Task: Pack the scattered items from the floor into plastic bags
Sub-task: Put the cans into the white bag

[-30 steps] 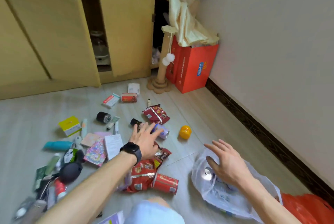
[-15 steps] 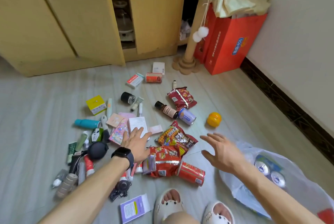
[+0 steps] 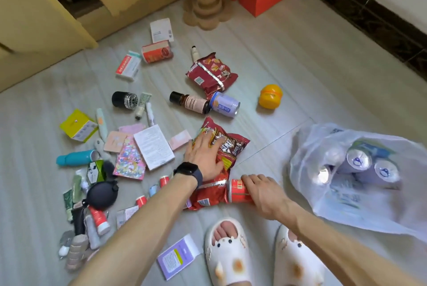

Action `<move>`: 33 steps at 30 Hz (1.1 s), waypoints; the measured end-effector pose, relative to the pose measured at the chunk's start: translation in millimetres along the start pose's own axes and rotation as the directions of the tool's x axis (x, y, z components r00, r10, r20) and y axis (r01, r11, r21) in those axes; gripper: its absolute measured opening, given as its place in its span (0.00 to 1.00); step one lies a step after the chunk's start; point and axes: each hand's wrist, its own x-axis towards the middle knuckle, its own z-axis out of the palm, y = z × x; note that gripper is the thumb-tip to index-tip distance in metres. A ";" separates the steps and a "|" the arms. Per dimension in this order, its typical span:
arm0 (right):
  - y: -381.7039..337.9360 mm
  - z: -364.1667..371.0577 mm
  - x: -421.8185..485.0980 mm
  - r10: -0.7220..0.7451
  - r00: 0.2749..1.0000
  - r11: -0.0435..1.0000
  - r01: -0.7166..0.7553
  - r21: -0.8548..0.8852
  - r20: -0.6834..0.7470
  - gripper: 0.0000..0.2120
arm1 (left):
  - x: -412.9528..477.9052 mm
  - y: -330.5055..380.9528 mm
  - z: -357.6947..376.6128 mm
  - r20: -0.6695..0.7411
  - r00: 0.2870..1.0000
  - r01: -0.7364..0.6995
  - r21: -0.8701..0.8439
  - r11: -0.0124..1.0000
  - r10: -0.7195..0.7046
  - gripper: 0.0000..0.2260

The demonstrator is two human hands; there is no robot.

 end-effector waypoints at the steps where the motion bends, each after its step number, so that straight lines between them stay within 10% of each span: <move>1: 6.9 -0.8 0.5 0.002 1.000 0.997 -0.003 0.077 0.015 0.30 | 16.2 3.1 -5.4 -0.031 0.999 -0.013 0.026 1.000 0.014 0.35; 7: 41.4 -33.0 -32.6 0.201 0.977 0.726 -0.104 0.680 -0.065 0.36 | 120.4 15.6 -49.8 -0.181 0.980 -0.031 0.257 0.966 0.080 0.38; 16: 61.9 -58.6 -107.4 0.536 0.826 0.357 -0.035 0.933 -0.175 0.35 | 156.5 29.5 -31.8 -0.156 0.939 -0.186 0.516 0.836 0.305 0.18; 21: 67.4 -46.9 -158.1 0.680 0.711 0.230 0.022 0.973 -0.176 0.34 | 112.3 50.8 -59.2 -0.297 0.935 -0.182 0.062 0.981 0.192 0.27; 25: 80.1 -26.6 -195.2 0.853 0.505 0.129 0.037 0.991 -0.130 0.32 | 53.4 101.9 -86.0 -0.346 0.909 -0.340 -0.300 0.892 0.230 0.33; 33: 121.0 8.2 -234.8 0.977 0.192 0.091 0.006 0.996 -0.090 0.36 | -20.1 249.8 -61.5 -0.243 0.543 -0.823 0.034 0.567 0.804 0.30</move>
